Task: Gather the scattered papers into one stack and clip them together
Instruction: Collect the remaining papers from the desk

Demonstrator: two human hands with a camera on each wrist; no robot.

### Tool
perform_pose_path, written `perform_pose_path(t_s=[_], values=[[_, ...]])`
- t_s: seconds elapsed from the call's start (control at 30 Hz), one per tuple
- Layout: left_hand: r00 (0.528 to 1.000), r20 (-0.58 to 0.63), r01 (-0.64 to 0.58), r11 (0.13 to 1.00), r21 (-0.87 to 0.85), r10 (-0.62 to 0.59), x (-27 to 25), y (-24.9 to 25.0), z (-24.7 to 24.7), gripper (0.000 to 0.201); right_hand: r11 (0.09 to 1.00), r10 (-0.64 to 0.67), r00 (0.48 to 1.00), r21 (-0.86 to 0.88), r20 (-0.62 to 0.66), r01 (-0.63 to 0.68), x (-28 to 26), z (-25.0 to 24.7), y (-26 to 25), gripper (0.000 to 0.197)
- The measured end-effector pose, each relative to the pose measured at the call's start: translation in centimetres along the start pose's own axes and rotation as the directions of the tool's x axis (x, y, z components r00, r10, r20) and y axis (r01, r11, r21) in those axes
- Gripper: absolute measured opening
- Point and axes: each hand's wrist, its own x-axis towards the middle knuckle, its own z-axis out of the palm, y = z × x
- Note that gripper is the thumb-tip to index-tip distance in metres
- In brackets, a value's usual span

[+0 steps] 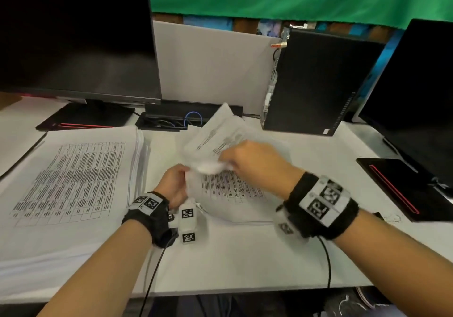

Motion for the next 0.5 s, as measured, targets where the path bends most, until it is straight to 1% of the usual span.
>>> perform_pose_path(t_s=[0.03,0.07,0.1,0.13,0.17,0.2,0.23,0.27,0.3,0.33,0.37,0.4,0.43,0.47,0.5], values=[[1.0,0.017,-0.001,0.999,-0.048,0.001,-0.3,0.3,0.0,0.038,0.998,-0.039,0.995,0.056,0.087,0.035,-0.3,1.2,-0.8,0.028],[1.0,0.013,0.023,0.995,-0.094,-0.021,-0.3,0.5,-0.1,0.044,0.99,-0.054,0.975,0.142,0.218,0.023,-0.6,2.4,-1.0,0.035],[0.998,0.01,0.062,0.992,-0.107,-0.062,-0.5,0.8,-0.1,0.05,0.974,-0.075,0.919,0.225,0.387,-0.016,-0.6,3.3,-0.7,0.041],[0.996,0.035,0.086,0.992,-0.092,-0.083,-0.5,0.8,0.2,0.048,0.954,-0.112,0.843,0.296,0.527,-0.057,-0.5,3.7,0.0,0.045],[0.997,0.032,0.077,0.997,-0.024,-0.076,-0.6,0.8,0.4,0.04,0.918,-0.146,0.795,0.38,0.588,-0.112,-0.3,3.8,1.0,0.046],[0.997,0.032,0.066,0.997,0.05,-0.067,-0.3,0.7,0.5,0.032,0.851,-0.152,0.798,0.487,0.583,-0.194,-0.2,3.8,2.2,0.043],[0.999,-0.001,0.051,0.991,0.124,-0.052,0.0,0.6,0.5,0.035,0.747,-0.091,0.839,0.594,0.537,-0.299,-0.1,3.8,3.6,0.04],[0.999,-0.033,0.035,0.984,0.174,-0.03,0.1,0.6,0.5,0.043,0.627,0.051,0.876,0.667,0.48,-0.403,-0.1,4.0,5.0,0.039],[0.999,-0.047,0.018,0.982,0.19,-0.01,-0.1,0.6,0.7,0.049,0.524,0.257,0.866,0.691,0.428,-0.497,-0.4,4.8,6.8,0.042],[0.998,-0.059,-0.006,0.981,0.195,0.018,-0.1,0.4,0.7,0.052,0.43,0.464,0.796,0.687,0.387,-0.585,-0.8,5.5,8.2,0.05],[0.996,-0.073,-0.026,0.982,0.188,0.041,-0.4,0.4,0.9,0.054,0.32,0.615,0.69,0.68,0.381,-0.66,-1.5,6.4,9.5,0.062],[0.995,-0.074,-0.049,0.985,0.168,0.062,-0.4,0.3,0.9,0.054,0.198,0.674,0.61,0.694,0.417,-0.692,-2.3,7.3,10.5,0.074],[0.995,-0.053,-0.069,0.985,0.16,0.079,-0.7,0.3,1.0,0.053,0.089,0.65,0.59,0.724,0.478,-0.684,-3.0,8.0,11.1,0.081],[0.994,-0.005,-0.104,0.982,0.157,0.106,-1.1,0.5,1.2,0.053,-0.014,0.575,0.623,0.768,0.53,-0.64,-3.6,8.4,11.4,0.081],[0.989,0.046,-0.145,0.975,0.168,0.139,-1.8,1.0,1.6,0.053,-0.087,0.48,0.682,0.803,0.552,-0.589,-4.1,8.1,11.0,0.075]])
